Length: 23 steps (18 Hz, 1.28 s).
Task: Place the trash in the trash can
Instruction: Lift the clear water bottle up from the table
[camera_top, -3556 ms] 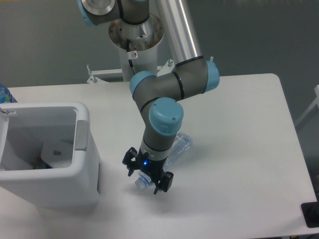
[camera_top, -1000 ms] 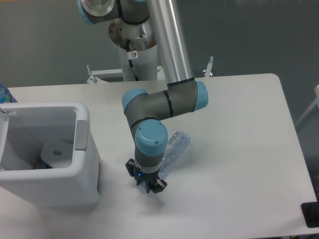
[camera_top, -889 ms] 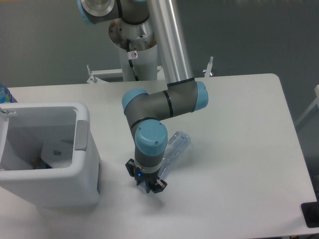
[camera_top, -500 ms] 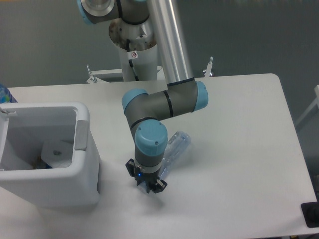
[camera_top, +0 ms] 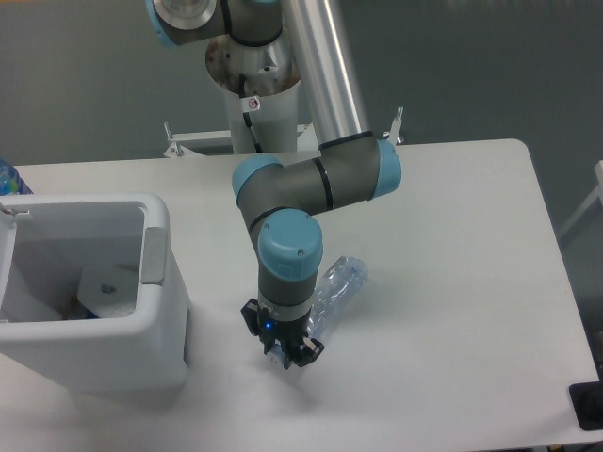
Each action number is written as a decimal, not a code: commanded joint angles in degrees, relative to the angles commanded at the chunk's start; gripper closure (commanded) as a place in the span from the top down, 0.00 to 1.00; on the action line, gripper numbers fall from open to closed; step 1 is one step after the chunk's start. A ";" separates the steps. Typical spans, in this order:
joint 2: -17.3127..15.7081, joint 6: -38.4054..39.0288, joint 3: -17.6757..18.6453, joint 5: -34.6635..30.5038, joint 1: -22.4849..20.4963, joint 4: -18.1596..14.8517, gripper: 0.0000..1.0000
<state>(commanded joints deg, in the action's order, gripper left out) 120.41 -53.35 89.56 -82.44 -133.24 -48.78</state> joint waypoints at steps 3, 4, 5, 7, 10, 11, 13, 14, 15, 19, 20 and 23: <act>0.00 0.00 0.00 0.00 0.09 0.00 0.16; 0.00 0.09 0.00 0.09 0.09 0.00 0.13; 0.00 0.09 0.00 0.09 0.09 0.00 0.12; 0.00 0.17 0.00 0.09 0.09 0.00 0.11; -3.49 0.35 -0.44 0.17 -0.61 0.00 0.11; -5.34 1.13 -1.14 0.61 -1.22 0.00 0.11; -6.33 5.16 -4.29 3.32 -2.28 0.09 0.11; -6.42 7.88 -6.13 5.43 -3.07 0.17 0.11; -6.76 10.61 -7.89 7.54 -3.51 0.17 0.11; -7.29 16.51 -12.47 12.55 -5.71 0.35 0.11; -7.64 18.26 -13.53 14.31 -6.15 0.35 0.11; -10.10 23.72 -15.38 16.26 -6.42 0.35 0.11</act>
<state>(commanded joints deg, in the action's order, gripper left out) 110.31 -29.63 74.18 -66.18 -139.66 -48.43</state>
